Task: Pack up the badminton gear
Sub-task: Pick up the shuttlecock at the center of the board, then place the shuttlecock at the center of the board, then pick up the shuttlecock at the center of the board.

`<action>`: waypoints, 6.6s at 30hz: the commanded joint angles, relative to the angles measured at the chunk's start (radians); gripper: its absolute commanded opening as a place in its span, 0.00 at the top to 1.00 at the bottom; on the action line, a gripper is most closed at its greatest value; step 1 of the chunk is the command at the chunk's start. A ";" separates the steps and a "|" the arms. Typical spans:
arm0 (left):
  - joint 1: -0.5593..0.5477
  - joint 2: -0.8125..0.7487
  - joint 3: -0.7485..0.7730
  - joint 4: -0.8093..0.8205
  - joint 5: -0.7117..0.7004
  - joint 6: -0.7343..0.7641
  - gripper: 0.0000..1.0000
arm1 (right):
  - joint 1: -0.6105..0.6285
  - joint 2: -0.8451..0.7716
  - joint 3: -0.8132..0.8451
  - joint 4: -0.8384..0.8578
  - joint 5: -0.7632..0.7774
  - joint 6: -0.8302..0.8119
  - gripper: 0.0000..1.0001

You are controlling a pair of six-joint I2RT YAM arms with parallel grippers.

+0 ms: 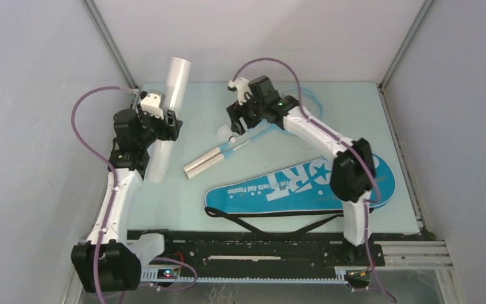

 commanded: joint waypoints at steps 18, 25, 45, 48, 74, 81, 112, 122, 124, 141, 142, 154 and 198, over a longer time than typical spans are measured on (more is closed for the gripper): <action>0.022 -0.076 0.022 0.066 0.009 -0.016 0.79 | 0.074 0.527 0.552 -0.166 0.170 -0.106 0.25; 0.023 -0.077 0.018 0.066 0.012 -0.013 0.79 | 0.083 0.554 0.551 -0.177 0.174 -0.120 0.28; 0.022 -0.082 0.019 0.067 0.022 -0.016 0.79 | 0.083 0.573 0.546 -0.198 0.199 -0.143 0.51; 0.022 -0.079 0.018 0.068 0.027 -0.017 0.79 | 0.079 0.562 0.546 -0.206 0.198 -0.141 0.56; 0.022 -0.044 0.035 0.072 0.107 -0.030 0.79 | -0.146 -0.168 -0.336 -0.008 0.134 0.015 0.74; 0.022 -0.049 0.005 0.098 0.205 0.006 0.78 | -0.150 -0.224 -0.539 0.101 0.109 0.149 0.74; -0.024 -0.105 -0.042 0.094 0.368 0.088 0.77 | -0.055 -0.121 -0.584 0.158 0.201 0.286 0.57; -0.027 -0.113 -0.046 0.087 0.367 0.101 0.77 | -0.032 -0.175 -0.581 0.161 0.119 0.223 0.42; -0.027 -0.114 -0.043 0.087 0.356 0.099 0.77 | -0.030 -0.200 -0.581 0.161 0.100 0.179 0.31; -0.025 -0.111 -0.011 0.081 0.198 0.015 0.76 | 0.076 -0.188 -0.372 -0.101 -0.062 -0.454 0.24; -0.024 -0.111 -0.012 0.081 0.198 0.016 0.76 | 0.073 -0.166 -0.337 -0.130 -0.067 -0.479 0.24; -0.007 -0.118 -0.010 0.075 0.179 0.022 0.76 | 0.027 0.094 -0.014 -0.361 -0.098 -0.680 0.24; -0.012 -0.052 0.021 0.029 0.321 0.056 0.77 | -0.121 0.029 0.156 -0.614 -0.200 -0.607 1.00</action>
